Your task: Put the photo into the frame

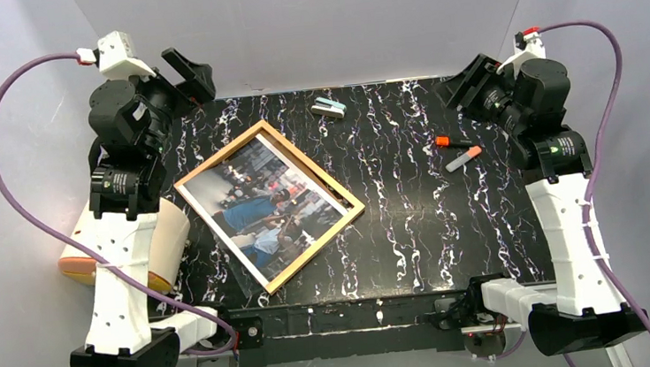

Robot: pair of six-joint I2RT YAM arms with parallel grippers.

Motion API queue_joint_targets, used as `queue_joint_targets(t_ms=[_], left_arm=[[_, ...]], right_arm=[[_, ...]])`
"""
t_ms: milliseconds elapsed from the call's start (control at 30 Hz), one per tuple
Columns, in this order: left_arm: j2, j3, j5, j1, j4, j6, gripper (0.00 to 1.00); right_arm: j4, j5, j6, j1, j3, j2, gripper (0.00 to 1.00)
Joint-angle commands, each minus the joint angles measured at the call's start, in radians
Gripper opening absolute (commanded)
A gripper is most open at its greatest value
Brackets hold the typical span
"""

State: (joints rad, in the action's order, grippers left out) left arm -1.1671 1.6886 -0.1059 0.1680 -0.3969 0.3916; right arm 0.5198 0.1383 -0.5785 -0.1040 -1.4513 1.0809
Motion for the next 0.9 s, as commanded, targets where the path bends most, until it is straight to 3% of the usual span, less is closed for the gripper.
queue_joint_targets(t_ms=[0, 167, 500, 667, 867], left_arm=[[0.013, -0.037, 0.046, 0.005, 0.008, 0.004, 0.98], [-0.016, -0.086, 0.071, 0.005, -0.010, 0.000, 0.98], [-0.062, -0.202, 0.185, 0.040, -0.047, 0.034, 0.98], [-0.139, -0.243, 0.336, 0.082, -0.120, 0.011, 0.98], [-0.167, -0.386, 0.299, 0.107, -0.147, 0.103, 0.94]], right_arm=[[-0.056, 0.063, -0.034, 0.005, 0.026, -0.043, 0.70], [-0.116, 0.126, -0.010, 0.007, 0.112, -0.047, 0.80], [-0.039, 0.348, 0.038, -0.007, 0.149, 0.149, 0.81], [-0.043, 0.276, 0.032, -0.142, 0.194, 0.246, 0.80], [-0.046, 0.245, 0.056, -0.307, 0.192, 0.416, 0.72]])
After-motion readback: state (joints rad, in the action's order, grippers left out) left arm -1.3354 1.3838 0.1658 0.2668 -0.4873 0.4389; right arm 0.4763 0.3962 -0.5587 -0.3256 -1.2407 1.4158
